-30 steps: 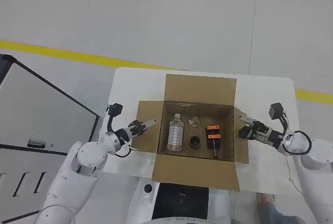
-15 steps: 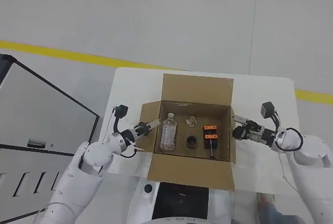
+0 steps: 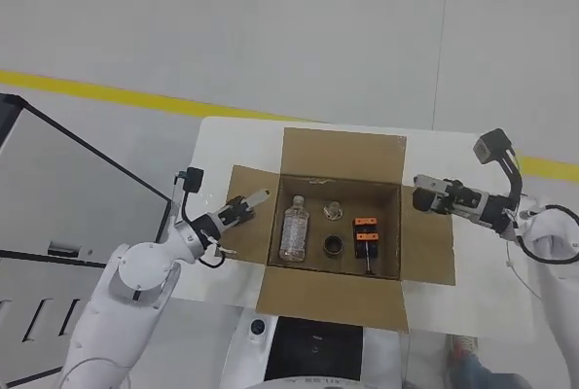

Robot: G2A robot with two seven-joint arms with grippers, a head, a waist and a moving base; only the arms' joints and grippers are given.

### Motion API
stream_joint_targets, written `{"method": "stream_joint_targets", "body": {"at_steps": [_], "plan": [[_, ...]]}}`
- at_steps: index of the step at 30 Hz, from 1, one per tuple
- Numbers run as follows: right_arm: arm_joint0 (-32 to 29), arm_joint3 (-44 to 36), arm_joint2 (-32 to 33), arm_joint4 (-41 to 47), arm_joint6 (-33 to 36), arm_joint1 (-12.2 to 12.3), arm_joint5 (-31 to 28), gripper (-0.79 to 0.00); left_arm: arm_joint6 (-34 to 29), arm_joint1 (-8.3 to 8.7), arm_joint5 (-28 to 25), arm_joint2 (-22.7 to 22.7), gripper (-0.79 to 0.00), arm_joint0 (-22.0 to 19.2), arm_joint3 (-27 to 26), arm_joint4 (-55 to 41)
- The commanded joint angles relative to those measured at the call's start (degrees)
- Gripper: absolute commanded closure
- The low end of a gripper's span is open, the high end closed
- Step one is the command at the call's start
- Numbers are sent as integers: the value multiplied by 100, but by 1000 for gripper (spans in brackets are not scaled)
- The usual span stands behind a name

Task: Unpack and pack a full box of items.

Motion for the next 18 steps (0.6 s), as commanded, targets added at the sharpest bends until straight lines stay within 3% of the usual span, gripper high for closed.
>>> {"method": "stream_joint_targets", "body": {"at_steps": [1,6,12,18], "plan": [[333,-82,-203,109,54,-6,106,-785,118,-18,-78,12,-785,16,-71,-309],[1354,283,-1489,-467,83,-82,731,-785,508,-42,-313,-227,-785,188,-269,-881],[2370,804,-3402,-1488,-168,-339,1758,-785,1630,-66,-459,-865,-785,427,-328,-872],[2470,835,-3611,-1286,-216,-404,1795,-785,1886,-86,-565,-1051,-785,551,-364,-1108]]}}
